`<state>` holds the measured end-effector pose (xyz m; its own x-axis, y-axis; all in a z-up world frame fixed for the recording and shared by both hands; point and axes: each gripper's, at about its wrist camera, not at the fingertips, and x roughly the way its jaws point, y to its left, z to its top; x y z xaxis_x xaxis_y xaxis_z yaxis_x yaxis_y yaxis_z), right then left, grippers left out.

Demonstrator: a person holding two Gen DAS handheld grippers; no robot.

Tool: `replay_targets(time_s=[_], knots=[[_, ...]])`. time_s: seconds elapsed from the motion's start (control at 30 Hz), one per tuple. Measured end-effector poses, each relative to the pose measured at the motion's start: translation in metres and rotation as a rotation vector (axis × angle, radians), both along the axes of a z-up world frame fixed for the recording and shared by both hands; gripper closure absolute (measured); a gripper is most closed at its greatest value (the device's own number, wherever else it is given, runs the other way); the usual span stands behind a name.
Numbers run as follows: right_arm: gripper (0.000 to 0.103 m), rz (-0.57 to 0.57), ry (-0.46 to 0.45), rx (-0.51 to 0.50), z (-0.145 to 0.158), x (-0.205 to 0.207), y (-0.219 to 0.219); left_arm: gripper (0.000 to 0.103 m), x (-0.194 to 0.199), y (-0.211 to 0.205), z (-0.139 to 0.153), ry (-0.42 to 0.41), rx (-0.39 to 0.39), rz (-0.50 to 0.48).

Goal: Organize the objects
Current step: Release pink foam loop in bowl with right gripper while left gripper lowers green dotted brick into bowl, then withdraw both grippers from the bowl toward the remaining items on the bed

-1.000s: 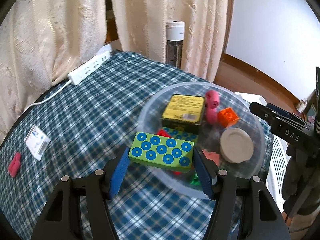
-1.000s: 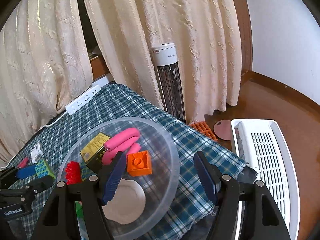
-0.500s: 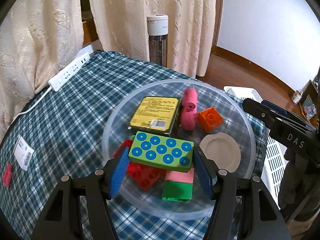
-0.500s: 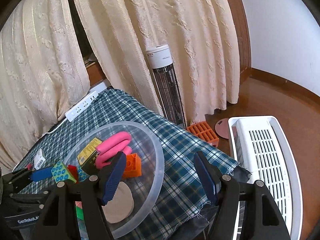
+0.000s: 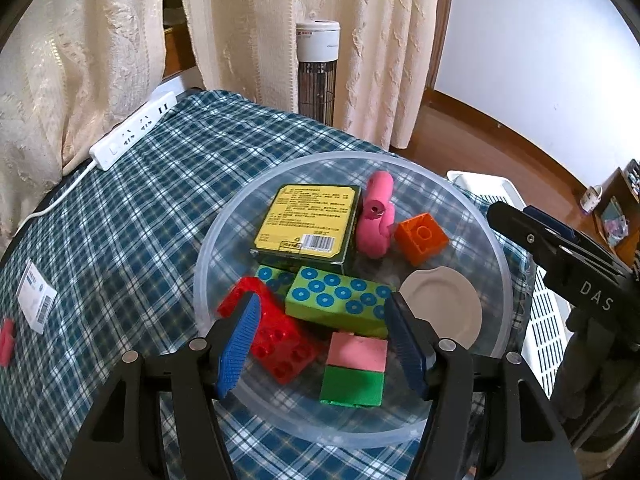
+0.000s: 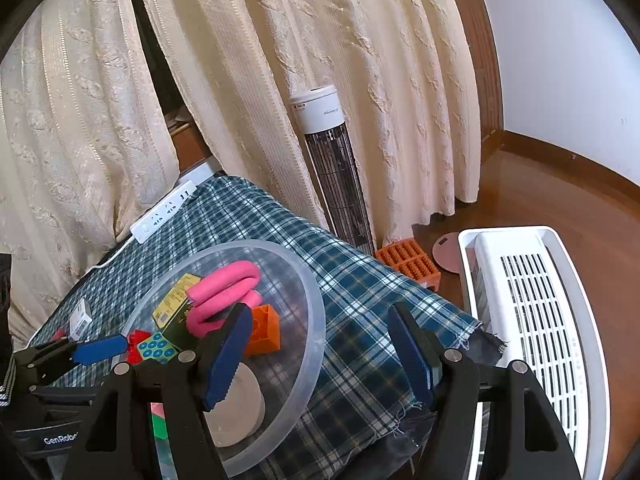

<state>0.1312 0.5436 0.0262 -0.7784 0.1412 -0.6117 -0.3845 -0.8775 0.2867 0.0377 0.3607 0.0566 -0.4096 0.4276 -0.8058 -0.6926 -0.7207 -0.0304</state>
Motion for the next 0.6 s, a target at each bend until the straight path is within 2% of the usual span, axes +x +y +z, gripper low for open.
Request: replay_targets(time_s=[0.43, 0.6], knots=[[0.03, 0.04, 0.016, 0.014, 0.011, -0.001, -0.022, 0.037, 0.0, -0.029, 0.007, 0.016, 0.024, 0.044], [0.03, 0.072, 0.02, 0.018, 0.015, -0.004, -0.037, 0.037, -0.004, -0.045, 0.009, 0.017, 0.023, 0.09]])
